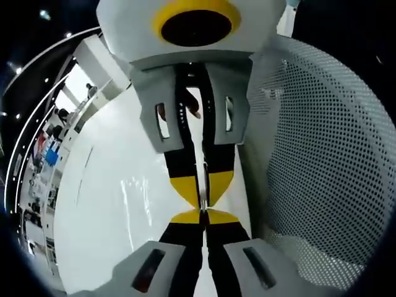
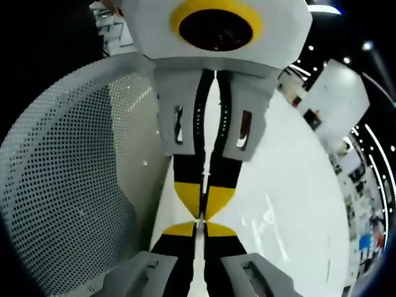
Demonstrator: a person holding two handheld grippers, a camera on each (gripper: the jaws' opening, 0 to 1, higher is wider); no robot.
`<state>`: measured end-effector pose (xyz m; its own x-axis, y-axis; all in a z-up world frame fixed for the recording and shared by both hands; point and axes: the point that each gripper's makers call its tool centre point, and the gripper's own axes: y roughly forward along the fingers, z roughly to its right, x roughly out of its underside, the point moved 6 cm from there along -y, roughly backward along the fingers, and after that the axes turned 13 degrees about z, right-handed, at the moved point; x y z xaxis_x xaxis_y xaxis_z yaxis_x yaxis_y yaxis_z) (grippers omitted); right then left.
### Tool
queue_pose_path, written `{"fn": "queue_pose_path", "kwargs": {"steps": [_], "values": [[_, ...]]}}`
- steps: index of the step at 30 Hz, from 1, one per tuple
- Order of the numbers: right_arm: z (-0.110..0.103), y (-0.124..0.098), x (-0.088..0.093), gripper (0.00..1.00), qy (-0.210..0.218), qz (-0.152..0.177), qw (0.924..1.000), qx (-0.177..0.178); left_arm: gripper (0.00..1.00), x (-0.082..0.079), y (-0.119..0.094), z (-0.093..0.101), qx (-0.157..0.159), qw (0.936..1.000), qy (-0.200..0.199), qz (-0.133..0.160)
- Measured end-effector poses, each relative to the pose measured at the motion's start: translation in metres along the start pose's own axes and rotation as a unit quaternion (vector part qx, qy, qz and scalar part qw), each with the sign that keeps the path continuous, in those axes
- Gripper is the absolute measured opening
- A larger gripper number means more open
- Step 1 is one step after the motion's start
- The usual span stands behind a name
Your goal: Open the resealable bag by pulling the two sides of the seal apart until the entire bag opening is separated and visibly accessible.
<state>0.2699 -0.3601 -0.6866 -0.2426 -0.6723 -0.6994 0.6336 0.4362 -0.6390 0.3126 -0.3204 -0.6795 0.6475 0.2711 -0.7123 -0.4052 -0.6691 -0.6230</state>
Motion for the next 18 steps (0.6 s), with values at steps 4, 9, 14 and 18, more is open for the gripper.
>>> {"fn": "queue_pose_path", "kwargs": {"steps": [4,9,14,18], "values": [[0.004,-0.004,0.003,0.0,-0.004,-0.001,0.9997,0.025,0.0,-0.001,-0.002,-0.005,-0.02,0.9998,-0.008,0.003],[0.007,-0.011,0.01,0.0,0.004,-0.004,0.9993,0.038,0.0,-0.001,-0.007,-0.008,-0.034,0.9993,-0.012,0.008],[0.008,-0.016,0.014,0.0,0.014,-0.005,0.9989,0.045,0.0,-0.002,-0.01,-0.007,-0.043,0.9989,-0.009,0.013],[0.004,-0.017,0.016,0.0,0.015,-0.01,0.999,0.042,0.0,-0.001,-0.009,-0.005,-0.039,0.9992,-0.005,0.01]]}}
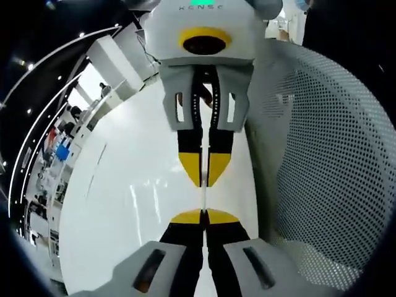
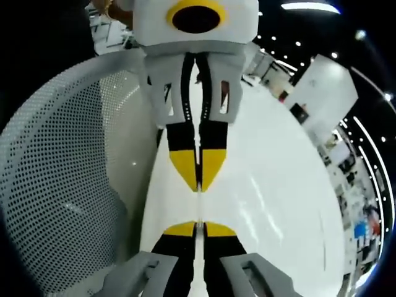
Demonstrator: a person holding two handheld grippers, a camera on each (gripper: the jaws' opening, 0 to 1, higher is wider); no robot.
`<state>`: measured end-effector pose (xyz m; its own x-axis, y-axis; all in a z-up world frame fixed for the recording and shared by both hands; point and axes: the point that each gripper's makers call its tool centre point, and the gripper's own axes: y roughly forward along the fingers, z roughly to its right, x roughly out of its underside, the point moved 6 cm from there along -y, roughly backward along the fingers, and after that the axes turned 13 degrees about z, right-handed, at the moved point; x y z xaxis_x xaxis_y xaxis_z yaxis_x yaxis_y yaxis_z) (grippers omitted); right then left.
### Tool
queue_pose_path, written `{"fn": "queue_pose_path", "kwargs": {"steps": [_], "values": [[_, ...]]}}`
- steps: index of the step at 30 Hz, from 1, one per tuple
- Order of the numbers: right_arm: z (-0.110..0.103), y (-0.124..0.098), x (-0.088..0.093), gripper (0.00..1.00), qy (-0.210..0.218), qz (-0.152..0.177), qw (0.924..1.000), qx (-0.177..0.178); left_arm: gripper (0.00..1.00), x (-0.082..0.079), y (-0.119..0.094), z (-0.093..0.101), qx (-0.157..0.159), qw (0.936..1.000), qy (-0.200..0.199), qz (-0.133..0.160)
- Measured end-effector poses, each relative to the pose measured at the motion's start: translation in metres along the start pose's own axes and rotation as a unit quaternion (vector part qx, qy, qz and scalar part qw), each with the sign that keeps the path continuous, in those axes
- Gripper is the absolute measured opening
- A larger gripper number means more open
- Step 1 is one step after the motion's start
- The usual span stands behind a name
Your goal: Open the resealable bag by pulling the two sides of the seal apart until the entire bag opening is separated and visibly accessible.
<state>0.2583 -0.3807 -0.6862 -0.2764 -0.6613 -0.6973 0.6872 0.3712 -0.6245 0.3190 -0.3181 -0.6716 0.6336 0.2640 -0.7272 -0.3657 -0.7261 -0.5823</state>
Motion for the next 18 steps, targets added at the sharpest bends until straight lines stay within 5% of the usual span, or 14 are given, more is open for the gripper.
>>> {"fn": "queue_pose_path", "kwargs": {"steps": [18], "values": [[-0.0022,-0.0036,0.0067,0.0,0.002,-0.009,0.9999,0.005,0.0,0.0057,-0.0025,0.001,0.006,0.9999,0.01,-0.012]]}}
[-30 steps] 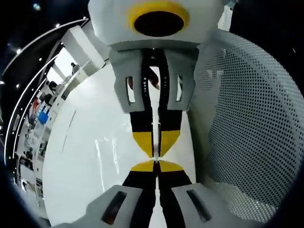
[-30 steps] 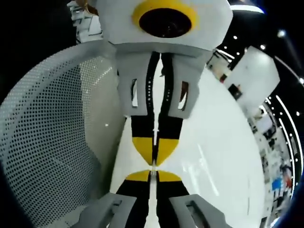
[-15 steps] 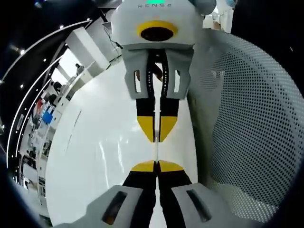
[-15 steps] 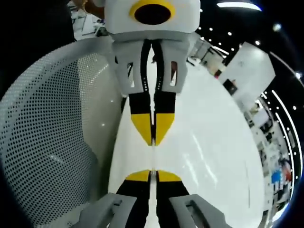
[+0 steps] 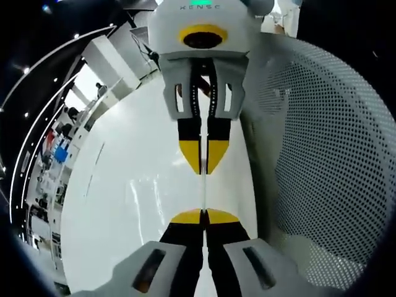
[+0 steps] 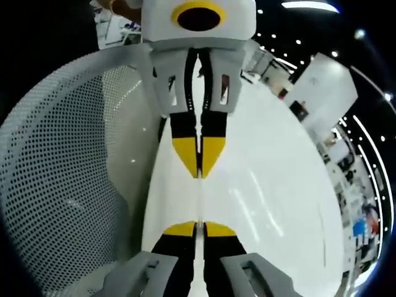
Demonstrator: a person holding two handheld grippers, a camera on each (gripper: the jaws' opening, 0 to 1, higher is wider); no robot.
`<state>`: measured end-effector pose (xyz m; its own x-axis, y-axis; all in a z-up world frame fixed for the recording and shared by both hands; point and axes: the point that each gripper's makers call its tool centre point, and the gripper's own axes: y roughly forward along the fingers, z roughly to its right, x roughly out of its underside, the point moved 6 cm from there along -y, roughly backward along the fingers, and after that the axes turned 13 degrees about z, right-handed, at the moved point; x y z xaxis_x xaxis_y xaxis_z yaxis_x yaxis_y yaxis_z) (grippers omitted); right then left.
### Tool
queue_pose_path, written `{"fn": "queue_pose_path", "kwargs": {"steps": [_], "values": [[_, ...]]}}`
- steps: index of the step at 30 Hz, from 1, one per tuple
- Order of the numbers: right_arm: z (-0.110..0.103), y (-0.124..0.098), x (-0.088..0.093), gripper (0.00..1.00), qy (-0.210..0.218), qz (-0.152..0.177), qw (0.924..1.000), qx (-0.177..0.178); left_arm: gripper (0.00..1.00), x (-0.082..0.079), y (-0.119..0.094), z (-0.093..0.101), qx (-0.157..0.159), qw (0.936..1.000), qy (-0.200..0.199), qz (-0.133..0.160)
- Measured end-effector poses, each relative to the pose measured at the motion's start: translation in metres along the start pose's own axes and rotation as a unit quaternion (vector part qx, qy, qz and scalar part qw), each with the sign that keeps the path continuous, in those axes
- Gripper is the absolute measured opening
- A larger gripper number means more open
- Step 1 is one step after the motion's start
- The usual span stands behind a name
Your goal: Open the resealable bag by pulling the two sides of the seal apart until the entire bag opening is separated and visibly accessible.
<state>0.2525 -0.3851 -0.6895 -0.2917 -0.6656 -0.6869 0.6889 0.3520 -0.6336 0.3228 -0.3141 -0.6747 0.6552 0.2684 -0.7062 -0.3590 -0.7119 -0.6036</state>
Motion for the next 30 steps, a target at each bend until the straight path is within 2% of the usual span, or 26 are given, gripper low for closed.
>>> {"fn": "queue_pose_path", "kwargs": {"steps": [17,18,20,25,30], "values": [[-0.003,-0.01,0.014,0.0,0.013,-0.011,0.9998,0.0,0.0,0.007,-0.004,0.004,-0.006,0.9999,-0.013,-0.01],[-0.003,-0.012,0.015,0.0,0.014,-0.013,0.9998,0.001,0.0,0.008,-0.004,0.002,-0.018,0.9996,-0.014,-0.017],[-0.003,-0.013,0.017,0.0,0.017,-0.014,0.9997,0.002,0.0,0.008,-0.002,0.004,-0.009,0.9997,-0.012,-0.021],[-0.003,-0.016,0.022,0.0,0.02,-0.02,0.9996,0.002,0.0,0.007,-0.001,0.004,-0.011,0.9996,-0.01,-0.025],[-0.003,-0.026,0.033,0.0,0.035,-0.032,0.9988,0.008,0.0,0.014,-0.005,0.001,-0.022,0.9988,-0.03,-0.032]]}}
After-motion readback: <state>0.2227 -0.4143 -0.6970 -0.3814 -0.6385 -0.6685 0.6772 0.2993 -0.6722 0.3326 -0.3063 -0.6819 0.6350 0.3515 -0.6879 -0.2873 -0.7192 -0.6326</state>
